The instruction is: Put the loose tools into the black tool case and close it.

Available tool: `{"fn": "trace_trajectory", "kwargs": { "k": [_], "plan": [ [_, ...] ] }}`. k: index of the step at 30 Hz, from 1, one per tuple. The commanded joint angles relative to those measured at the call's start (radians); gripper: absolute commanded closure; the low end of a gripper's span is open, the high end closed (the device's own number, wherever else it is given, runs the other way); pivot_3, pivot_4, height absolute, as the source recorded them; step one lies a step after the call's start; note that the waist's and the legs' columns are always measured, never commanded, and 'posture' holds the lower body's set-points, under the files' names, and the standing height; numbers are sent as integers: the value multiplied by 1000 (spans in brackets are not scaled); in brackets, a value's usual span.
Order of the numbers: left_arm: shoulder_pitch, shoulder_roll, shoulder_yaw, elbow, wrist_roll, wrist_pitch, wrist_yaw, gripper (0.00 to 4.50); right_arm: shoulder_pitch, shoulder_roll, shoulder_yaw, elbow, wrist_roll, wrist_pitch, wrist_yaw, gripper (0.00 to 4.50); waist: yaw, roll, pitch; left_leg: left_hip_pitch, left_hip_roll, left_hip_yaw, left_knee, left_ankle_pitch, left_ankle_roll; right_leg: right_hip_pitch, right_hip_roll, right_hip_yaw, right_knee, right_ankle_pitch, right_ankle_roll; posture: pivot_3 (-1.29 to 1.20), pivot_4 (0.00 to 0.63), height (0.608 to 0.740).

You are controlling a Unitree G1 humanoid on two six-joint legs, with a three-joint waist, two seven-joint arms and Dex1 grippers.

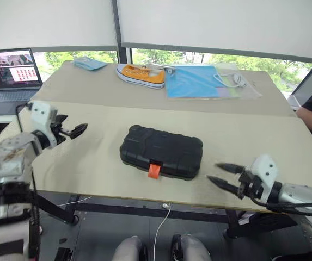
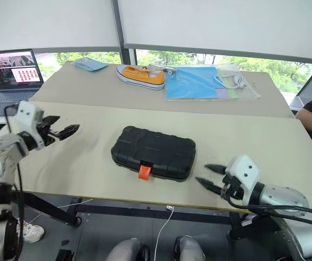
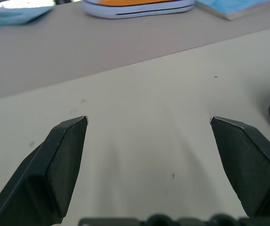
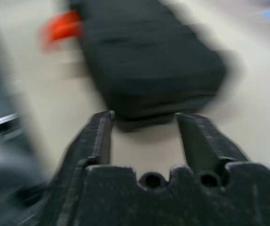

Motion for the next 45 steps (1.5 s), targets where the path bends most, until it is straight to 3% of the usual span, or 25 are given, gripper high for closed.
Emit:
{"fn": "trace_trajectory", "kwargs": {
  "k": [1, 4, 10, 13, 18, 21, 28, 34, 39, 45],
  "plan": [
    [-155, -61, -123, 175, 94, -188, -114, 683, -67, -16, 73, -18, 4, 28, 50, 3489, -2, -2, -1, 0, 0, 1, 0, 0, 1, 0, 0, 0, 0, 0, -1, 0, 150, 718],
    [-281, -127, -199, 353, 169, -332, -165, 1927, -147, -4, 166, 30, -66, 16, 62, 4491, -8, -2, -1, -5, -1, 2, 4, -1, 4, -2, 0, 0, -2, 0, -2, 0, 150, 718],
    [-434, -223, -312, 624, 306, -559, -211, 4353, -261, 17, 343, 155, -226, -52, 109, 4500, -17, -4, 0, -9, -1, 4, 8, -4, 7, -3, 0, -1, -2, 0, -2, 0, 150, 718],
    [-480, -254, -388, 710, 420, -621, -143, 4432, -315, 33, 394, 226, -309, -92, 105, 4500, -16, -5, 0, -9, -1, 4, 9, -4, 8, -3, -1, -1, -2, 0, -1, 0, 150, 718],
    [-471, -261, -433, 738, 474, -742, -271, 4432, -423, 92, 331, 384, -363, -117, 24, 4500, -16, -5, 0, -9, -1, 4, 11, -4, 8, -3, -4, -1, -1, 0, -1, 0, 150, 718],
    [-441, -257, -423, 723, 449, -772, -409, 4432, -483, 108, 287, 490, -393, -154, -31, 4500, -19, -4, 0, -9, -1, 5, 12, -5, 8, -3, -5, -1, -1, 0, -1, 0, 150, 718],
    [-386, -244, -328, 604, 304, -616, -693, 4432, -551, 110, 244, 640, -427, -202, -41, 4500, -25, -4, 0, -12, 0, 6, 13, -4, 8, -5, -5, -3, 0, 0, -2, 0, 150, 718],
    [-430, -182, -237, 509, 206, -372, -741, 4432, -492, 74, 164, 520, -318, -92, 40, 4500, -37, -4, 0, -20, 0, 6, 13, -4, 8, -11, -3, -5, 2, 3, -7, 0, 150, 718],
    [-393, -128, -321, 240, 32, -124, -791, 4432, -406, 53, 96, 392, -243, 0, 56, 4500, -39, -4, 0, -16, 0, 6, 13, -4, 8, -8, -3, -4, 2, 0, -2, 0, 150, 718],
    [-352, -285, -383, 199, 141, -213, -672, 4432, -335, 80, 71, 273, -197, 86, 15, 4500, -25, -3, 0, -11, 0, 5, 15, -4, 8, -1, -5, -4, 1, -1, -2, 0, 150, 718]
  ]
}}
